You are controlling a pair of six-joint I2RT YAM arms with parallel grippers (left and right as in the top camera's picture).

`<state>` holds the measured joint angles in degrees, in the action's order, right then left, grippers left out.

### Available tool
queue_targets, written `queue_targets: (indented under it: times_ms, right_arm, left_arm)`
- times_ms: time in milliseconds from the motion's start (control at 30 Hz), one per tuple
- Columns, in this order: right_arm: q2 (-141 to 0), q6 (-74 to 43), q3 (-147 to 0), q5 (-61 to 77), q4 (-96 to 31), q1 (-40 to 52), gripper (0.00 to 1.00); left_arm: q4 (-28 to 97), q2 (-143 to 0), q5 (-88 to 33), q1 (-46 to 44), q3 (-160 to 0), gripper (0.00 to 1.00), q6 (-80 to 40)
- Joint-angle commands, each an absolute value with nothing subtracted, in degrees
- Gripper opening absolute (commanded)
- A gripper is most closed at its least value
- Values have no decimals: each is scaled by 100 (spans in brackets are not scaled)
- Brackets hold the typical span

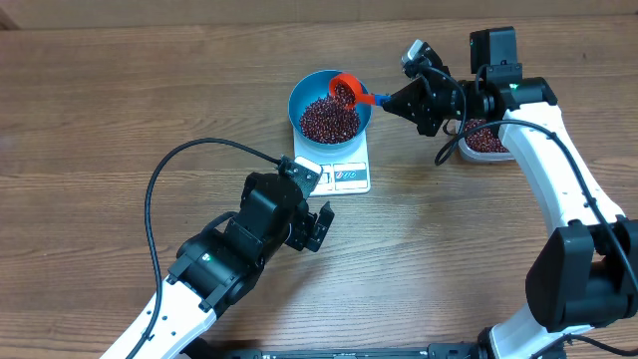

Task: Scoop item into bowl and weigh 150g on scale
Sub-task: 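Tip the red scoop over the teal bowl to pour beans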

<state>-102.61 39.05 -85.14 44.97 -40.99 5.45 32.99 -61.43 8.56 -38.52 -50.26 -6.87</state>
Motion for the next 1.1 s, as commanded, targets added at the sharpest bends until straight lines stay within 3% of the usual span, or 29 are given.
queue_targets:
  times_ms: [0, 1067]
  right_arm:
    - [-10272, 3951, -8573, 4541, -4056, 563, 4]
    - [-10272, 4923, -8573, 4484, -3997, 563, 4]
  left_arm:
    - [3273, -6182, 788, -3826, -5026, 100, -598]
    - [3236, -6182, 805, -3826, -5026, 100, -596]
